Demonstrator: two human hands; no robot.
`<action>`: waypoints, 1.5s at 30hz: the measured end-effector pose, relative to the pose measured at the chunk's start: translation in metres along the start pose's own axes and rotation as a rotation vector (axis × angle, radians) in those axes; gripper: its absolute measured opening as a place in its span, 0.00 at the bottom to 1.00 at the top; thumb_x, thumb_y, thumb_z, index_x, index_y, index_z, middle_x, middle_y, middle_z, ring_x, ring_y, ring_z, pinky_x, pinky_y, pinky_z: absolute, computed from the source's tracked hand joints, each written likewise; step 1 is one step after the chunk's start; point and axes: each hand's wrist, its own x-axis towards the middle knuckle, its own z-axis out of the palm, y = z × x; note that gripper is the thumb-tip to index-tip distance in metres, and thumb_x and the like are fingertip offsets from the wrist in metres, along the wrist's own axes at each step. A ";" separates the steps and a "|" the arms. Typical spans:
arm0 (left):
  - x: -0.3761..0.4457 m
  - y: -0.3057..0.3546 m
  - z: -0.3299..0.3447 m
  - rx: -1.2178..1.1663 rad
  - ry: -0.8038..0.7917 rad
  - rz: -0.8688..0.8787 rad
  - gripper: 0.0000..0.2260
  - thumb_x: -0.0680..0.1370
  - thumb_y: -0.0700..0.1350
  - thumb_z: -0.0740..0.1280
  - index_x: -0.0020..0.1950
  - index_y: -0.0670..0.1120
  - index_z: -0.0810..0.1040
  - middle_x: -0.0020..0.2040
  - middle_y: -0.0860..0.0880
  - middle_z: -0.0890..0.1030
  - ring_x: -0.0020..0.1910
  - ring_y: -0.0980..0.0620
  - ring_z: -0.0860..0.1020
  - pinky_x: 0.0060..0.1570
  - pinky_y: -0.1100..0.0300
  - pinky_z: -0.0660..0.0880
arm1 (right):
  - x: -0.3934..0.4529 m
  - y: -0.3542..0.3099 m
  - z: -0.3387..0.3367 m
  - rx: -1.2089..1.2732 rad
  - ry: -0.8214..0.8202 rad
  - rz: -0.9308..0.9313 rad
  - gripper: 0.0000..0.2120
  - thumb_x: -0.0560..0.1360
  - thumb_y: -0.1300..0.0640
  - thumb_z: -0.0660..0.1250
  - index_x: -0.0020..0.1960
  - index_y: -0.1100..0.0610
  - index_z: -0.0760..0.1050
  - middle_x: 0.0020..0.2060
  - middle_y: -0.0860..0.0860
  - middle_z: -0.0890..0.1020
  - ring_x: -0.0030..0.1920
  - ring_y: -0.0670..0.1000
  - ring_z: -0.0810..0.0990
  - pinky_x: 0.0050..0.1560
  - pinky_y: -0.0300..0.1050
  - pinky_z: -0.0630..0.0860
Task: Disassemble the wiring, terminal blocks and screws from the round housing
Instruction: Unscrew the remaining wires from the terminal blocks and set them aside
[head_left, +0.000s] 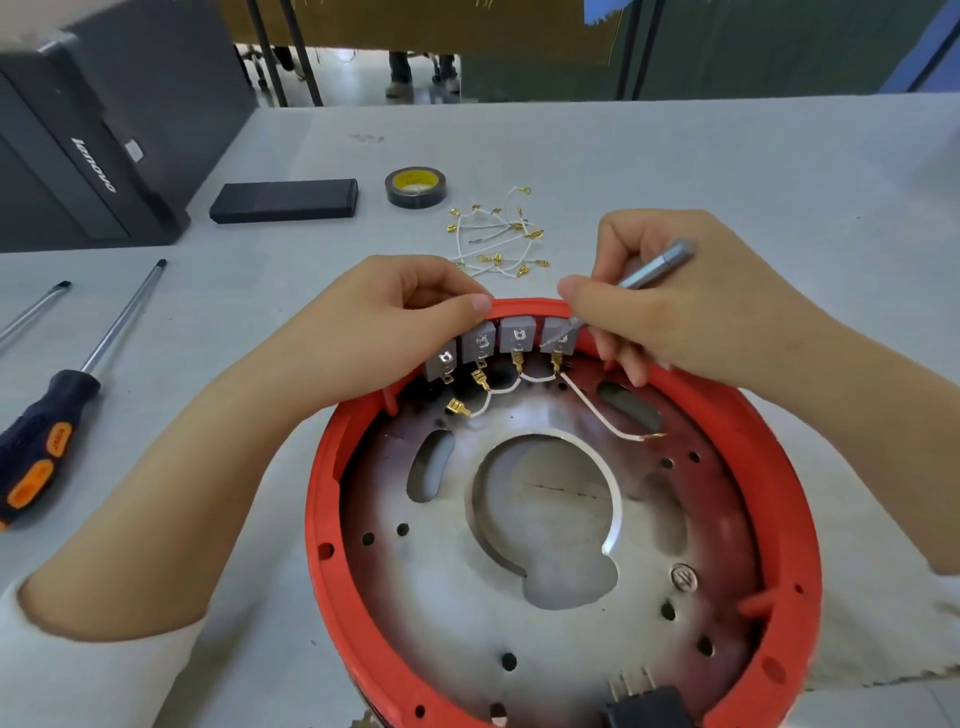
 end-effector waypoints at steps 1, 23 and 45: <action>0.000 0.001 0.000 0.020 -0.004 0.007 0.06 0.77 0.53 0.66 0.50 0.56 0.82 0.45 0.59 0.84 0.47 0.59 0.81 0.59 0.57 0.75 | -0.001 0.000 0.001 -0.008 0.004 -0.001 0.13 0.74 0.59 0.68 0.33 0.55 0.68 0.23 0.52 0.79 0.18 0.49 0.73 0.20 0.34 0.65; 0.004 -0.004 0.003 0.068 -0.112 0.138 0.10 0.82 0.49 0.61 0.58 0.60 0.79 0.51 0.65 0.82 0.54 0.67 0.78 0.58 0.68 0.72 | 0.005 0.011 0.020 -0.141 0.032 -0.084 0.13 0.73 0.53 0.68 0.34 0.54 0.67 0.25 0.52 0.78 0.19 0.51 0.76 0.20 0.44 0.69; 0.003 -0.001 0.005 0.126 -0.068 0.153 0.13 0.80 0.54 0.61 0.46 0.75 0.76 0.48 0.62 0.83 0.49 0.51 0.81 0.44 0.52 0.80 | 0.025 0.008 0.018 -0.029 -0.116 0.018 0.13 0.74 0.63 0.65 0.33 0.56 0.66 0.23 0.56 0.79 0.19 0.54 0.76 0.22 0.37 0.68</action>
